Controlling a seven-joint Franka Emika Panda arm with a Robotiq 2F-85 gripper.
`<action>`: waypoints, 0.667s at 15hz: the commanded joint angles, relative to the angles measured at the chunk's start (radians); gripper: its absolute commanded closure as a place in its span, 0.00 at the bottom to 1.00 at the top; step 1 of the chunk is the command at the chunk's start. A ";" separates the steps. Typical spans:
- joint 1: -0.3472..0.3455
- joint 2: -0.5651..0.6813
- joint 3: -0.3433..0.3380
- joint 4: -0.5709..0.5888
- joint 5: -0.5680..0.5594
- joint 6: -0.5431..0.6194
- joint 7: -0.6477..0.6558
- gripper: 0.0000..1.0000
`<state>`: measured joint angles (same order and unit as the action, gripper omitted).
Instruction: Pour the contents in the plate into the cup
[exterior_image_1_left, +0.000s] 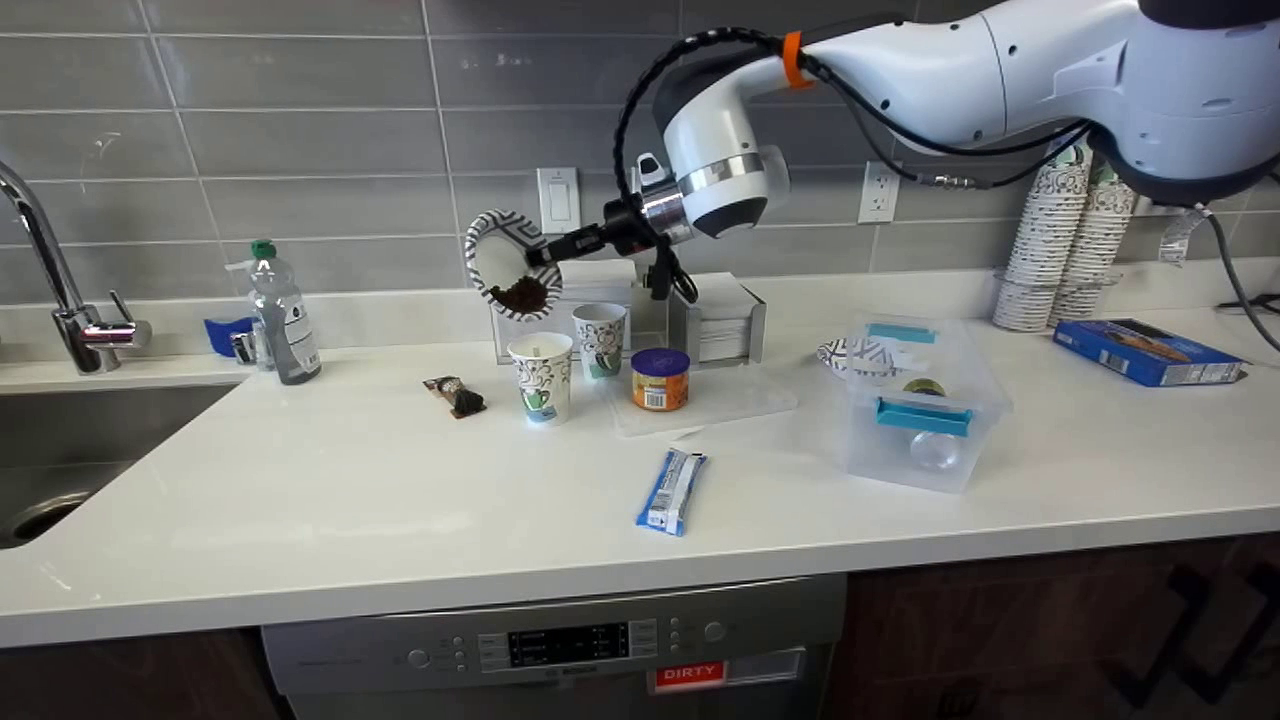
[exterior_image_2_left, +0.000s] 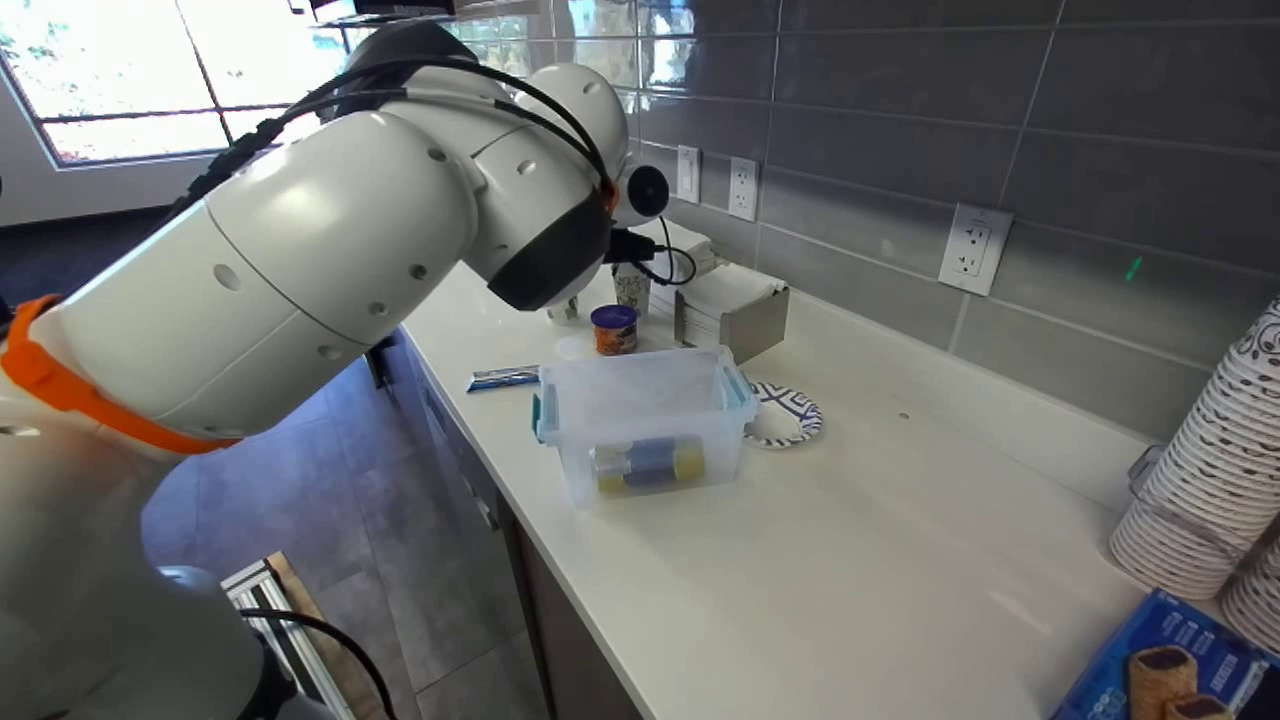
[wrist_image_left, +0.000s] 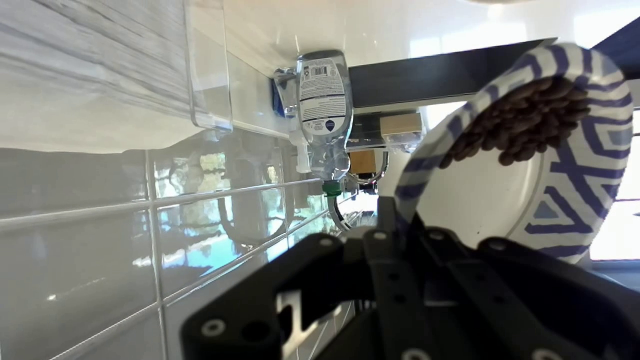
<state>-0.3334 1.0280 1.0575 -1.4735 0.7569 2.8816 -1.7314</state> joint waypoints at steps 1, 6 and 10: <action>-0.038 0.019 0.036 -0.028 0.011 0.000 -0.047 0.99; -0.081 0.050 0.090 -0.049 -0.008 -0.002 -0.096 0.99; -0.120 0.090 0.143 -0.084 -0.016 0.001 -0.159 0.99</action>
<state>-0.4077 1.0708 1.1415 -1.5177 0.7556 2.8815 -1.8269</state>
